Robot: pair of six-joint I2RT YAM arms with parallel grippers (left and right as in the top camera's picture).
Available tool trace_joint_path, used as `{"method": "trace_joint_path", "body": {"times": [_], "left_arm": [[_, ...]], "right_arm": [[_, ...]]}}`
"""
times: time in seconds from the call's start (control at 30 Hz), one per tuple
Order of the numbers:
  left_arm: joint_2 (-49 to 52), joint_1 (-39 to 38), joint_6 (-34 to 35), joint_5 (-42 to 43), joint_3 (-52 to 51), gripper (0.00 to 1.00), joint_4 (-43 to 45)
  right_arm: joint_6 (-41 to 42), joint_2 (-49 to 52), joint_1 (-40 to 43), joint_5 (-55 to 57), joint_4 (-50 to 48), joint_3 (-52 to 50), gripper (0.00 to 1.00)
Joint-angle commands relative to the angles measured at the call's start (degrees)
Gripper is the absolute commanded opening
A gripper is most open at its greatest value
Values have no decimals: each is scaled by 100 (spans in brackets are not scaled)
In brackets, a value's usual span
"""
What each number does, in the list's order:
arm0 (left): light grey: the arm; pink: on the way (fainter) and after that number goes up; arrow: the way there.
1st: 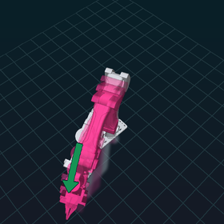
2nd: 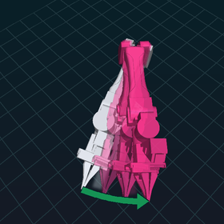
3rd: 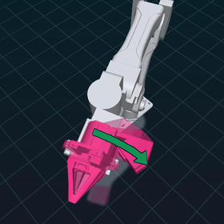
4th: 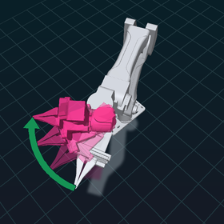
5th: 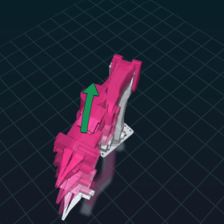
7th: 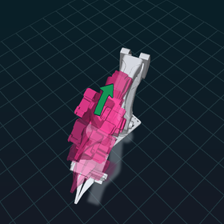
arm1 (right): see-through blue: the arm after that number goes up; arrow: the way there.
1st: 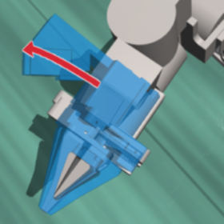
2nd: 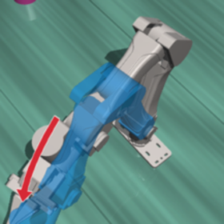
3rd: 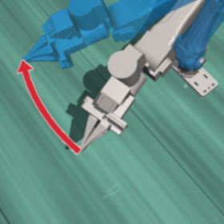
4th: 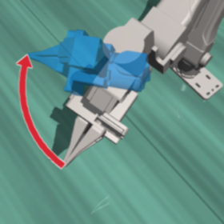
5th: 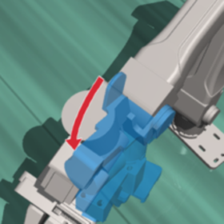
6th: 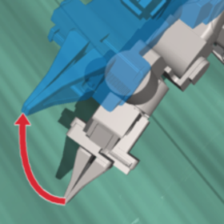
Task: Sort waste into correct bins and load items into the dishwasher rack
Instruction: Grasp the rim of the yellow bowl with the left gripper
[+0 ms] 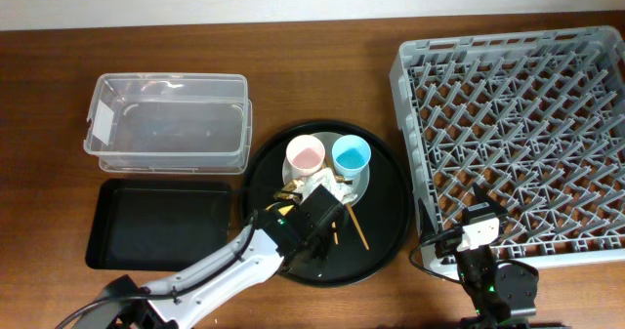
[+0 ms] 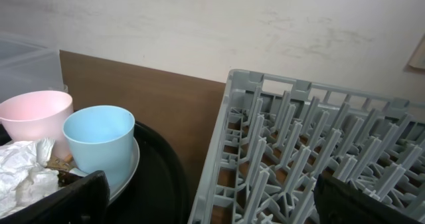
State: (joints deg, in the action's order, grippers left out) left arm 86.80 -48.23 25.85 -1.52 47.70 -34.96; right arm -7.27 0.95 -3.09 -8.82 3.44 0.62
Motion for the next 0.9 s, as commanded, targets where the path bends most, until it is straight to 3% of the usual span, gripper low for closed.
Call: {"method": "trace_joint_path", "body": {"times": [0.0,0.07,0.17,0.33,0.63,0.87], "left_arm": [[61,-15,46,24,-109,15,63],[61,-15,48,24,-107,14,92],[61,-15,46,24,-105,0,87],[57,-9,46,24,-4,0,-28],[37,-9,46,24,1493,0,-1639],[33,-11,46,96,1665,0,-2004]], "right_arm": [[70,-22,-28,37,24,-31,99],[70,-22,-28,37,26,-31,99],[70,-22,-28,37,26,-31,99],[70,-22,-28,37,26,-31,99],[70,-22,-28,37,26,-31,99],[70,-22,-28,37,24,-31,99]]}}
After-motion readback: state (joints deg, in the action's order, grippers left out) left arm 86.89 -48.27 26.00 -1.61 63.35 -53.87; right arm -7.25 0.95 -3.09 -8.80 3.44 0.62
